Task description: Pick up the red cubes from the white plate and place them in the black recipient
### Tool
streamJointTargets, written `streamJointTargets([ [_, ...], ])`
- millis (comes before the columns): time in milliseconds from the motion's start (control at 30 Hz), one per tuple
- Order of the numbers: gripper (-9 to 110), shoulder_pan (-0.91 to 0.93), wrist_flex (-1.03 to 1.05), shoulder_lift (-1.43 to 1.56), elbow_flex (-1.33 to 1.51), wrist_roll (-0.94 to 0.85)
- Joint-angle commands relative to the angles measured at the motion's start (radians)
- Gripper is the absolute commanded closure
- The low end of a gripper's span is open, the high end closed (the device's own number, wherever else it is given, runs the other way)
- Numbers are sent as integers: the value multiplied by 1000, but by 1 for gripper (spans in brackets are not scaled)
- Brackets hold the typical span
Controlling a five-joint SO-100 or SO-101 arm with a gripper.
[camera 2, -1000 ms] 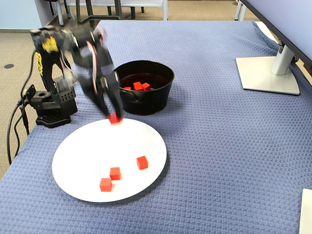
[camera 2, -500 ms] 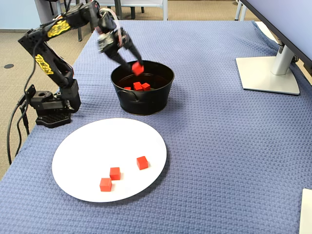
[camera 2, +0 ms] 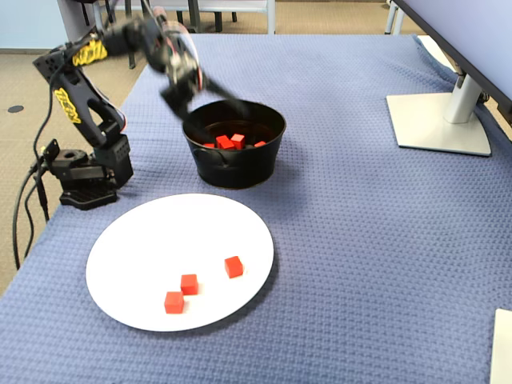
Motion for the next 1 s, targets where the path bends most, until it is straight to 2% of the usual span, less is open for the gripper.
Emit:
streamJointTargets([
  [0,69,202,-235,-75,64,-244],
  [133,67,272,-439,-178,133,-410],
  [367,67,301,-554,-287,130,-595],
  [567,71,331,-586,-434,44,-522],
  [967,76,379,-471,-713,-218,-388],
])
